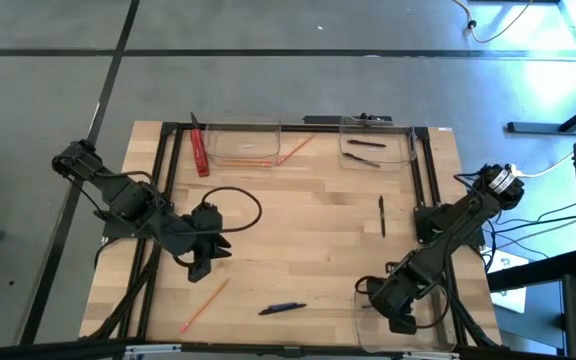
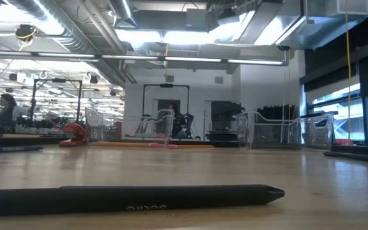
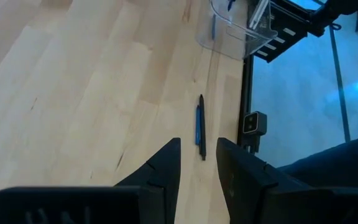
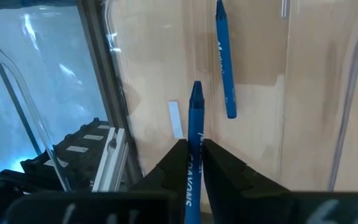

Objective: Sort crayons/erasers/pens/pencils in bins
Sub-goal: Put the blue crayon into the bottom transparent bin

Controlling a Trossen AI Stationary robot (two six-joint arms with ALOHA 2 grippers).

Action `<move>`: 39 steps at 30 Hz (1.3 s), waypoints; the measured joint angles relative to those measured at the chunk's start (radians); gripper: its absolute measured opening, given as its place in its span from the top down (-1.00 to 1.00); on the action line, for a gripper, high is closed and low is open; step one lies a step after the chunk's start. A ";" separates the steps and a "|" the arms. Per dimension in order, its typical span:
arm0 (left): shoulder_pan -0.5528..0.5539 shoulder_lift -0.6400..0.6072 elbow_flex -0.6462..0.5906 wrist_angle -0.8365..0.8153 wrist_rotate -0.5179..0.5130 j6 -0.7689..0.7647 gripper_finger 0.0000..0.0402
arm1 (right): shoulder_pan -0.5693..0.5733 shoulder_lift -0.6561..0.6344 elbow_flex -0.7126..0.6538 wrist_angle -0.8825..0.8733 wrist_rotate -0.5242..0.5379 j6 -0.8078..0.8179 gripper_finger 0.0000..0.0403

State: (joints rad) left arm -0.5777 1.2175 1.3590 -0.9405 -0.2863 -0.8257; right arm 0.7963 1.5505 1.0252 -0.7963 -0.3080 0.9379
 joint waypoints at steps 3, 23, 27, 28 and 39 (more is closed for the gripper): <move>0.000 0.000 0.000 0.000 0.000 0.000 0.52 | 0.000 0.000 0.000 0.000 0.000 0.002 0.74; 0.000 0.000 0.000 -0.004 -0.052 -0.004 0.52 | 0.000 0.001 0.039 -0.001 -0.009 0.000 0.77; 0.000 0.000 0.000 -0.020 -0.069 -0.015 0.52 | 0.000 0.001 0.076 -0.001 -0.009 0.000 0.92; 0.000 0.000 0.000 -0.020 -0.070 -0.031 0.52 | 0.000 0.001 0.088 -0.001 -0.009 0.000 0.95; 0.000 -0.003 0.000 -0.464 -0.060 -0.466 0.52 | -0.100 0.001 0.327 -0.121 0.103 0.003 0.91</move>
State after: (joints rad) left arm -0.5774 1.2143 1.3586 -1.4041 -0.3466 -1.2916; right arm 0.6960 1.5513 1.3520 -0.9169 -0.2052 0.9410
